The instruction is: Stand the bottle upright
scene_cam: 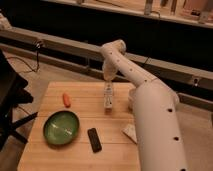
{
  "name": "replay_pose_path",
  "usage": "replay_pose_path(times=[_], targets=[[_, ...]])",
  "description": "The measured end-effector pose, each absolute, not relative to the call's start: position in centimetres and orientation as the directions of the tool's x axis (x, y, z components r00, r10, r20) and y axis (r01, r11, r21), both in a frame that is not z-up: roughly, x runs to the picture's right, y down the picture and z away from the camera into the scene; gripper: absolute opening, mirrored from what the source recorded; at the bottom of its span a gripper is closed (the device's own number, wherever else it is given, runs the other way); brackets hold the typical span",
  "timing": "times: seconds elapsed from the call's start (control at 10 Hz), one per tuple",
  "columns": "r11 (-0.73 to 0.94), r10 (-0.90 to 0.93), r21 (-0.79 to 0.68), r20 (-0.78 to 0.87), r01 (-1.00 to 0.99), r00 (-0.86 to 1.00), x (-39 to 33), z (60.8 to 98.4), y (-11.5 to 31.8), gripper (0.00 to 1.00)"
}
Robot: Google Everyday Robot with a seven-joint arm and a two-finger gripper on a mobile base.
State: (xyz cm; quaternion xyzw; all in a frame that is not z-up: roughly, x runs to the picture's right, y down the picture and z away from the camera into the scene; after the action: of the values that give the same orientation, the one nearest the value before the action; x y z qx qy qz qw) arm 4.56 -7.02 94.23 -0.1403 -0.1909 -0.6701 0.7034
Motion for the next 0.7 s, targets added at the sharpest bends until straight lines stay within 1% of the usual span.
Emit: replay_pose_path(times=[0.2,0.4,0.7], targets=[[0.056,-0.894,0.058,0.446,0.997,0.024,4.3,94.2,-7.2,0.10],[0.032,-0.918,0.094,0.396,0.995,-0.007,4.7,92.8,-8.9,0.10],[-0.004,-0.944,0.270,0.317,0.963,-0.093,4.7,89.7,-12.6,0.10]])
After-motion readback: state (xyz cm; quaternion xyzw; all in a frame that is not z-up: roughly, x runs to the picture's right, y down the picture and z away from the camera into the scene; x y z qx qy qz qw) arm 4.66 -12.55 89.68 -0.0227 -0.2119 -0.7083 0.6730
